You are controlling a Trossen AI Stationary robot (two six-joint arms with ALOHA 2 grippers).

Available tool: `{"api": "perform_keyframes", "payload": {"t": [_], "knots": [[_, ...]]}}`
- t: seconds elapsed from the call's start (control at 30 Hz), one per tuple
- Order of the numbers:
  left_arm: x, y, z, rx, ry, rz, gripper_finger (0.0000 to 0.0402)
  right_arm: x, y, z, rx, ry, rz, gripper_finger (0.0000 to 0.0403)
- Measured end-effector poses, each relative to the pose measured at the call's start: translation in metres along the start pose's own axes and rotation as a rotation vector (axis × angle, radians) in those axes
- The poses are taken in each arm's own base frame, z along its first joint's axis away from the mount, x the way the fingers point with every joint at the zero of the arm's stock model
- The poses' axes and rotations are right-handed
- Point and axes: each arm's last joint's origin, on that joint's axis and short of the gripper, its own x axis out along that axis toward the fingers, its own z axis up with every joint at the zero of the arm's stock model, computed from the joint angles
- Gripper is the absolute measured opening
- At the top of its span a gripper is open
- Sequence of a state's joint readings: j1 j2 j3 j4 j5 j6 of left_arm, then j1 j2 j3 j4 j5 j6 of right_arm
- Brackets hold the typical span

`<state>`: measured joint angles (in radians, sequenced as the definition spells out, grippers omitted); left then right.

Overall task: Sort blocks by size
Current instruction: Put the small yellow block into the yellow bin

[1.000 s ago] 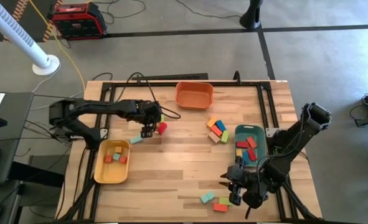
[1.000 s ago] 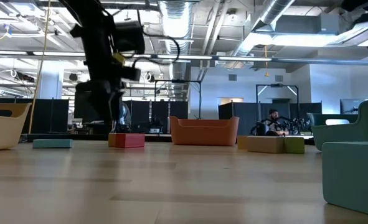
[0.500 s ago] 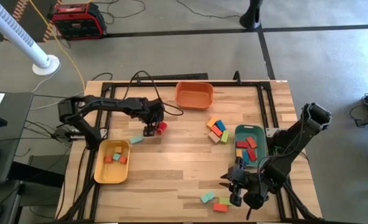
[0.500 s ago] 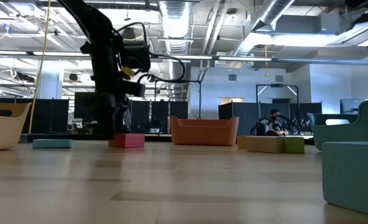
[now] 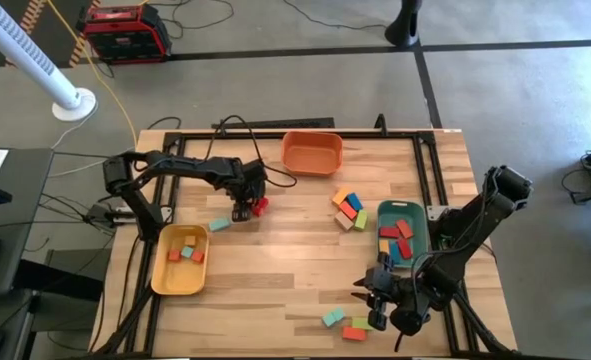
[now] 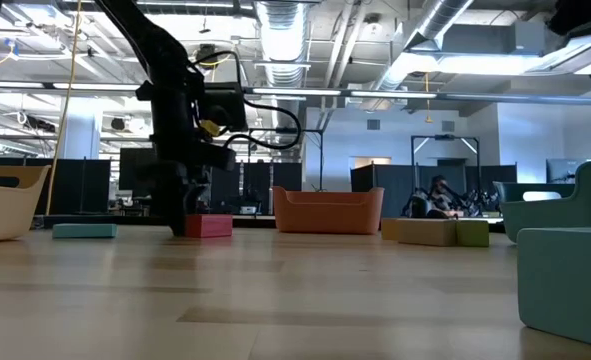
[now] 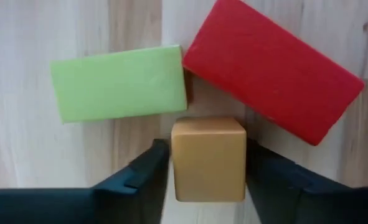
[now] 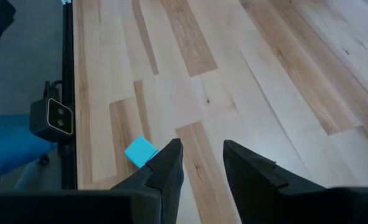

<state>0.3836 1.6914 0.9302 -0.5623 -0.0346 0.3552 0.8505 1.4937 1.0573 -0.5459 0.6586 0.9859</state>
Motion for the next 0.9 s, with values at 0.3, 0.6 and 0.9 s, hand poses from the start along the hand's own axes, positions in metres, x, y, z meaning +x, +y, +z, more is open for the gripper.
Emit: {"api": "perform_keyframes", "payload": {"t": [0.3, 0.6, 0.9], "knots": [[-0.011, -0.002, 0.006, 0.011, 0.059, -0.012, 0.0122, 0.0, 0.0, 0.0, 0.002, -0.001, 0.003, 0.0156], [-0.047, -0.038, 0.003, 0.067, 0.388, -0.018, 0.0122, 0.0, 0.001, 0.0, 0.005, -0.003, 0.006, 0.0156], [-0.114, -0.089, -0.019, 0.085, 0.408, 0.056, 0.0122, 0.002, -0.001, 0.003, -0.028, -0.006, -0.001, 0.0156]]}}
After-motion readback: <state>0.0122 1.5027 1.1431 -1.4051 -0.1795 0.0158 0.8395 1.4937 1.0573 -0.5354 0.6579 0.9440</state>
